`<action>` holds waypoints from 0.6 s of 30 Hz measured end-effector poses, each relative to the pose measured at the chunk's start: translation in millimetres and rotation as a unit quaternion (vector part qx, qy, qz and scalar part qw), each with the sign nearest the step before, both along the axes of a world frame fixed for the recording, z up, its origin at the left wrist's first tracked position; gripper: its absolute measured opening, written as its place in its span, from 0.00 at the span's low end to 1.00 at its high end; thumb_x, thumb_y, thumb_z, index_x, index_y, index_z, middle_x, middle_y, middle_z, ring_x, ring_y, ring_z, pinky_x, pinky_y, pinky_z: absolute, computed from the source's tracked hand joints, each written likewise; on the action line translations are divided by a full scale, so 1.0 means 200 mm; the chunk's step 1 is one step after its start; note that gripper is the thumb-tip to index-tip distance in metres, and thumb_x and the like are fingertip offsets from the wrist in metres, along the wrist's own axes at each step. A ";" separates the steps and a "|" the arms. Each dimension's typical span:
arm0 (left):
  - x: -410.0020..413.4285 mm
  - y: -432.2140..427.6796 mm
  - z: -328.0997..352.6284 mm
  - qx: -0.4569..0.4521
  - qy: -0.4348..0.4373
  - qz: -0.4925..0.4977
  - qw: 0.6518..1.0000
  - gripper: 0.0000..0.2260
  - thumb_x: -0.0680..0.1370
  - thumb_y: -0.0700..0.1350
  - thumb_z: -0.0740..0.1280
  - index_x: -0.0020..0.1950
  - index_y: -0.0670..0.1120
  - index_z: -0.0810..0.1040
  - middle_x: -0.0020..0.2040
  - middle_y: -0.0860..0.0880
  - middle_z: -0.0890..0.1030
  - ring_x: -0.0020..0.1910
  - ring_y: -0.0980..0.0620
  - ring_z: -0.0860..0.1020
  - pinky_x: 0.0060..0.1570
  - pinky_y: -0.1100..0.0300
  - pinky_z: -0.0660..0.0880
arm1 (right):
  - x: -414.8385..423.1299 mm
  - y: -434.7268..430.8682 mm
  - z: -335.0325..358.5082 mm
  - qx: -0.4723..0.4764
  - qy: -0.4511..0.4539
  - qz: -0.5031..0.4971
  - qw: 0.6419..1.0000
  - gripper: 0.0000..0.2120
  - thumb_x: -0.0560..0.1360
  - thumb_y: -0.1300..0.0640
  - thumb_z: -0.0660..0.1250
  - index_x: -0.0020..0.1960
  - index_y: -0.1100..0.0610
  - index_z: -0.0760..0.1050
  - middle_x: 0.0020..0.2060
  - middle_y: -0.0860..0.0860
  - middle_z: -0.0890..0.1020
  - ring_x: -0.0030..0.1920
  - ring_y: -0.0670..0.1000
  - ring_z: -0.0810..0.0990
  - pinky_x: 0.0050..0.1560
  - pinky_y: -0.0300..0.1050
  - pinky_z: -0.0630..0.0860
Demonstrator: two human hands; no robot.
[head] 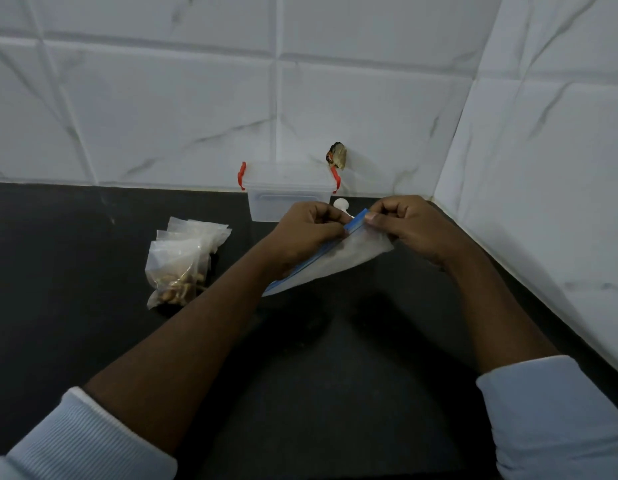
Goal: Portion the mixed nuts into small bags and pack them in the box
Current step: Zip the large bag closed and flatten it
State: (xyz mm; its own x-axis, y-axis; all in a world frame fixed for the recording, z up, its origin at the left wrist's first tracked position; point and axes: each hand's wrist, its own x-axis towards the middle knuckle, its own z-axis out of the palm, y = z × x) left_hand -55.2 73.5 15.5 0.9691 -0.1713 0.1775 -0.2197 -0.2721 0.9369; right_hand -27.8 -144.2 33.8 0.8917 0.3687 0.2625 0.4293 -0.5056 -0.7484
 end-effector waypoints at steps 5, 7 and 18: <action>0.00 -0.01 -0.01 0.019 -0.018 0.007 1.000 0.07 0.79 0.45 0.72 0.52 0.42 0.86 0.49 0.43 0.85 0.41 0.59 0.80 0.44 0.67 0.78 | -0.01 0.01 0.00 0.007 -0.008 0.006 1.000 0.08 0.81 0.56 0.69 0.48 0.60 0.84 0.33 0.43 0.82 0.34 0.37 0.77 0.36 0.27 0.71; 0.00 -0.01 -0.01 0.025 -0.019 0.009 0.999 0.07 0.79 0.45 0.72 0.51 0.41 0.86 0.48 0.43 0.85 0.42 0.58 0.80 0.46 0.64 0.79 | -0.01 0.02 0.00 0.010 -0.016 0.008 1.000 0.08 0.81 0.57 0.69 0.47 0.60 0.83 0.31 0.41 0.81 0.33 0.36 0.76 0.35 0.27 0.70; -0.02 -0.01 0.01 0.014 0.005 -0.004 1.000 0.07 0.78 0.43 0.73 0.52 0.39 0.85 0.52 0.41 0.84 0.48 0.51 0.80 0.54 0.56 0.80 | -0.02 0.01 0.02 0.015 -0.033 0.017 0.999 0.06 0.80 0.58 0.71 0.45 0.52 0.85 0.40 0.47 0.86 0.39 0.40 0.81 0.41 0.31 0.76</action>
State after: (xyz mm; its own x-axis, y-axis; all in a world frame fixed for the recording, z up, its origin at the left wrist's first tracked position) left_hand -58.3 71.8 17.0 0.9691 -0.1847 0.1636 -0.2135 -0.2957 0.9311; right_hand -32.6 -141.5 37.7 0.8595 0.3894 0.3312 0.4944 -0.4685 -0.7322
